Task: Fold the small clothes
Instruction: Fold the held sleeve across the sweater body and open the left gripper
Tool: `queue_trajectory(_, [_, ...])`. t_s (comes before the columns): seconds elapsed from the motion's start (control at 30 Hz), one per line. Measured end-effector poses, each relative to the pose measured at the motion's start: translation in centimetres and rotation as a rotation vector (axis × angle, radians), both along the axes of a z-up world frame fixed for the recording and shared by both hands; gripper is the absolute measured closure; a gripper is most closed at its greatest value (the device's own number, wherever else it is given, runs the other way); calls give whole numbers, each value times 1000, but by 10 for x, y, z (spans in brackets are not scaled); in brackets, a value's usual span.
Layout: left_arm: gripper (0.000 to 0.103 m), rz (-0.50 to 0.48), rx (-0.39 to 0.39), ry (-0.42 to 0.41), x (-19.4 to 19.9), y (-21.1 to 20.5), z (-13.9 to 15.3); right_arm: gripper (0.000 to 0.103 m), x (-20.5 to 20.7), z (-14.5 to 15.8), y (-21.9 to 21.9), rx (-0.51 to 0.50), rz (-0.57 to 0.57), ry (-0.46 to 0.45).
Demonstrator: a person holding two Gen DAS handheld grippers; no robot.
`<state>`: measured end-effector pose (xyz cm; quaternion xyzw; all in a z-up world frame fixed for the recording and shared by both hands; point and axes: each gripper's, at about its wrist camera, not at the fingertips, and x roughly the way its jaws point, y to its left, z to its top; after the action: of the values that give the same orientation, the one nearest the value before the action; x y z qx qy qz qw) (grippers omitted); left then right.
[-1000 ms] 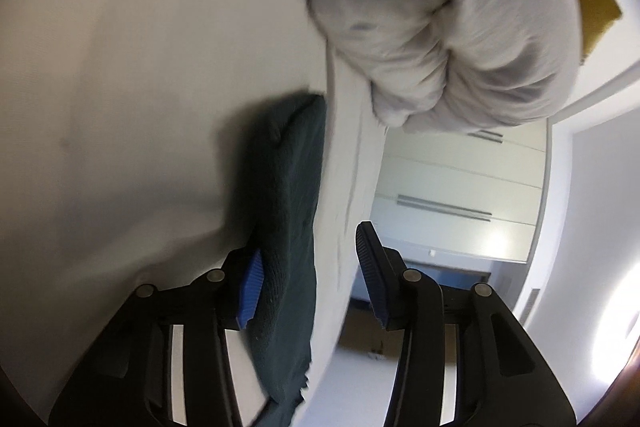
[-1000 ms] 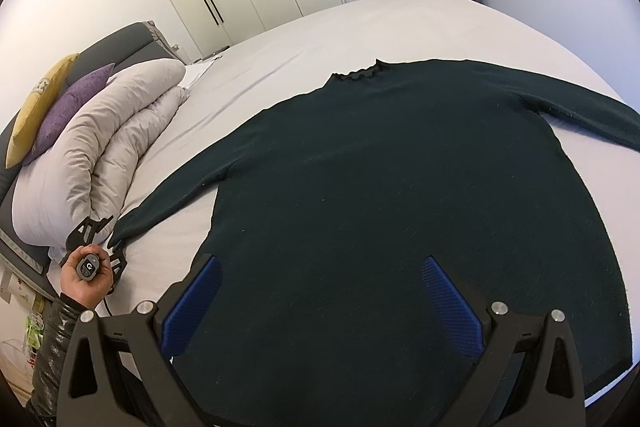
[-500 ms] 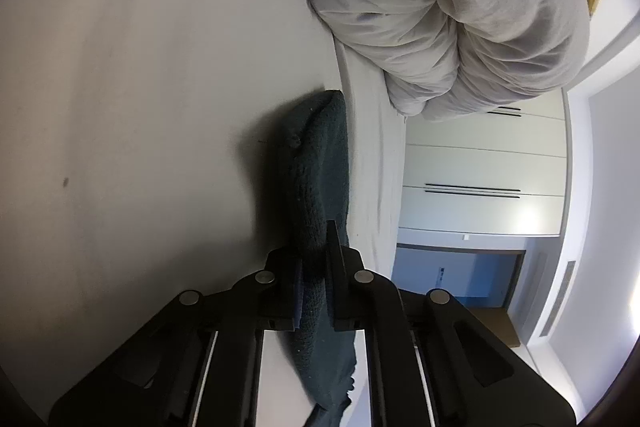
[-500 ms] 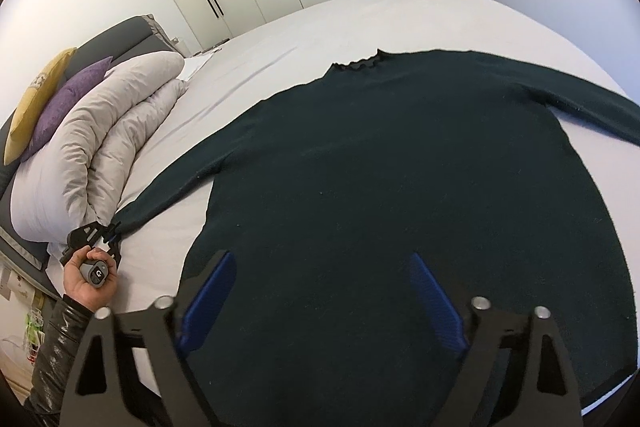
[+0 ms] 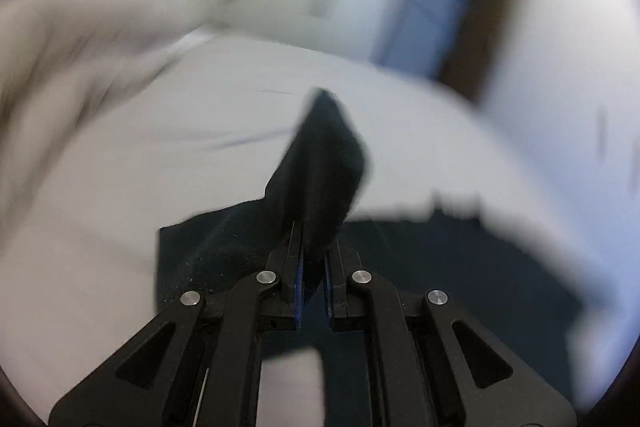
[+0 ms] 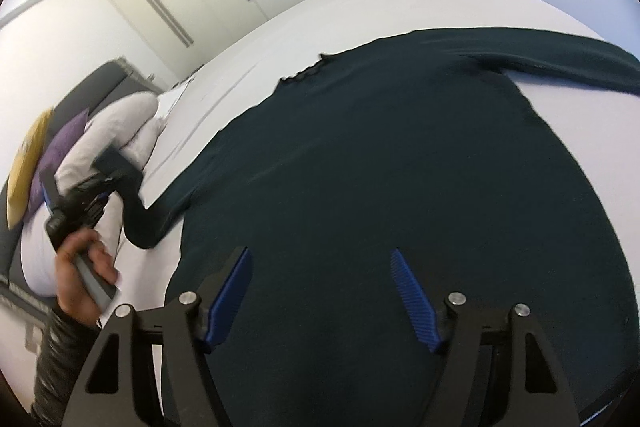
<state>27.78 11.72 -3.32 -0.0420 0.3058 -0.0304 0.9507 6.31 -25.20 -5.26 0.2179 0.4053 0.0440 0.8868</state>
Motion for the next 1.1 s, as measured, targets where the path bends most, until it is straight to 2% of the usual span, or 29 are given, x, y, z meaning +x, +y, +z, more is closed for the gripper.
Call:
queue_trajectory(0.1, [97,-83,242,16,-4,-68,-32,28,11,0,-14,17,-6,0])
queue_trajectory(0.2, [97,-108,351,47,-5,-86,-63,28,34,-4,-21,52,24,18])
queue_trajectory(0.27, [97,-126,377,53,-11,-88,-75,28,56,-9,-23,100,49,46])
queue_trajectory(0.37, [97,-124,399,28,-19,-96,-81,28,103,-21,-11,226,134,122])
queue_trajectory(0.47, [97,-117,414,4,-27,-100,-83,28,157,-30,18,346,234,173])
queue_trajectory(0.57, [96,-110,424,-13,-29,-103,-87,28,204,-44,44,476,282,252])
queue_trajectory(0.63, [96,-109,424,-16,-27,-105,-88,28,218,-47,54,527,274,279])
queue_trajectory(0.7, [96,-103,415,-16,-27,-102,-89,28,237,-50,67,591,311,303])
queue_trajectory(0.8, [96,-103,414,-18,-28,-101,-90,28,255,-58,85,594,331,384])
queue_trajectory(0.9, [96,-106,418,-22,-29,-101,-91,29,265,-64,95,595,339,407])
queue_trajectory(0.97, [96,-105,412,-21,-30,-101,-91,46,268,-68,101,587,366,402])
queue_trajectory(1.03, [96,-105,398,-18,-30,-98,-90,77,272,-69,112,533,409,400])
queue_trajectory(1.1, [95,-115,387,-11,-29,-96,-89,89,271,-67,116,468,428,376])
